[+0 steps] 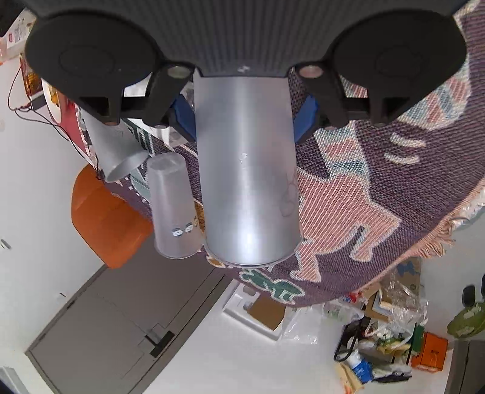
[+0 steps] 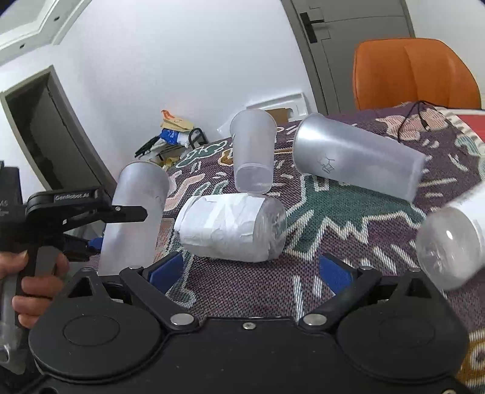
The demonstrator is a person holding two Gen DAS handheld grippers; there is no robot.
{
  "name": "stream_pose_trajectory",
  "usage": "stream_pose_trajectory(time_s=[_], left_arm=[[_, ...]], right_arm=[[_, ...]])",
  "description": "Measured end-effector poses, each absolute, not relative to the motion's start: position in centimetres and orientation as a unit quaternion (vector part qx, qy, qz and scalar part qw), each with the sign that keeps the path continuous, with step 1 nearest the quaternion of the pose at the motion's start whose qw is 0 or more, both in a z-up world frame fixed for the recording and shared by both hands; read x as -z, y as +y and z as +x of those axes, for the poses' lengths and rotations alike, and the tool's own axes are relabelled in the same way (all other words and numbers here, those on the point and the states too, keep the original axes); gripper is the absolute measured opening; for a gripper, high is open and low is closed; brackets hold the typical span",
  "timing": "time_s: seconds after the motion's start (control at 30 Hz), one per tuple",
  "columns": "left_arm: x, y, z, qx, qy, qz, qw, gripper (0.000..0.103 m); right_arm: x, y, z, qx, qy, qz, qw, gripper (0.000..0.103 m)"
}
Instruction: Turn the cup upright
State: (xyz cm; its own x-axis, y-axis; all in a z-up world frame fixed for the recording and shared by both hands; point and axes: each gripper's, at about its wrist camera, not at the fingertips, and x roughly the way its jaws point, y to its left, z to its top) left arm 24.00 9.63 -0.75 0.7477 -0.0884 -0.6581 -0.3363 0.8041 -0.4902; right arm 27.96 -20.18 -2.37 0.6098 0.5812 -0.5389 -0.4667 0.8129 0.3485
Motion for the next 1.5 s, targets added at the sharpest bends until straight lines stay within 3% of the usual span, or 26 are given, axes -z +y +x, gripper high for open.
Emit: stream_pose_trajectory(time_s=[0.83, 1.5], left_arm=[[0.3, 4.0, 15.6, -0.004, 0.360, -0.276, 0.891, 0.068], [3.8, -0.8, 15.4, 0.044, 0.429, -0.257, 0.865, 0.070]], right_arm=[[4.5, -25.1, 20.3, -0.278, 0.324, 0.160, 0.890, 0.103], [5.3, -27.4, 19.2, -0.265, 0.327, 0.188, 0.887, 0.103]])
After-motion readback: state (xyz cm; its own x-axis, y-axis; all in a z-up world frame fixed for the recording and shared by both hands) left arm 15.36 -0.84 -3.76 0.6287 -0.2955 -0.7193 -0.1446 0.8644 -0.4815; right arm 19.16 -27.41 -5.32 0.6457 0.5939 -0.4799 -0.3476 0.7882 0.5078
